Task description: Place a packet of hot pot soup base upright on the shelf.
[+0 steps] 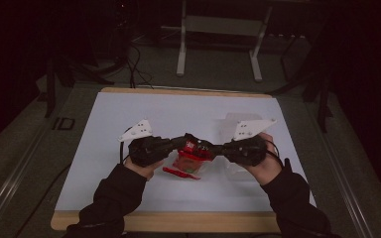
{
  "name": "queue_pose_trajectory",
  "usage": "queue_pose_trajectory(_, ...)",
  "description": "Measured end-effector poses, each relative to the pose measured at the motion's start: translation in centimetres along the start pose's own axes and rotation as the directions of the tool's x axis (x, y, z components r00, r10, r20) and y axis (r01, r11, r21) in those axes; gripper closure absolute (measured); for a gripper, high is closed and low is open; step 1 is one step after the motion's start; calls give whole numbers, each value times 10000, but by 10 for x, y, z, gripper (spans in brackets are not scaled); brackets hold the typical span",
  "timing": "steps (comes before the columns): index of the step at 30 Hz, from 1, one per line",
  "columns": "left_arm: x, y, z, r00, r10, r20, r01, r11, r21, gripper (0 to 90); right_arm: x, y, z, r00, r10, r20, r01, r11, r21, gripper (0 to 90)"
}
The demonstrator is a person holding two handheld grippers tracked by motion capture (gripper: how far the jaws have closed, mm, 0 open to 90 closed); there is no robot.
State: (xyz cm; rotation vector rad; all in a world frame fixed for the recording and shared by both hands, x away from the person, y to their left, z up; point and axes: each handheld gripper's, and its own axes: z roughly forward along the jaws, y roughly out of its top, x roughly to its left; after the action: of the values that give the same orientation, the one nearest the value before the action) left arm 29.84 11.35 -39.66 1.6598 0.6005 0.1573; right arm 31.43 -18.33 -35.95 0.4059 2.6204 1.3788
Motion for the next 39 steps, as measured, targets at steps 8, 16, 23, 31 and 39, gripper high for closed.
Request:
queue_pose_trajectory(8, -3, 4, -1, 9995, -39, 320, 47, 9997, -248, 883, 0, 10, -8, 9952, -973, 74, 971, 9950, 216, 900)
queue_pose_trajectory(16, -7, 5, -3, 9968, 141, 784, -118, 9995, -291, 638, -7, 16, -22, 9922, -1231, -188, 1237, 9916, 373, 900)
queue_pose_trajectory(23, -11, 9, -11, 9971, 299, 703, -275, 9990, -358, 302, -12, 14, -33, 9903, -1391, 27, 1388, 9891, 499, 900)
queue_pose_trajectory(31, -11, 5, -26, 9989, 115, 457, -115, 9999, -9, 173, -18, 12, -52, 9894, -1423, 283, 1411, 9892, 386, 900)
queue_pose_trajectory(39, -6, -15, -47, 9998, 118, -129, -114, 9994, 328, 17, -31, 12, -92, 9872, -1458, 646, 1441, 9891, 306, 900)
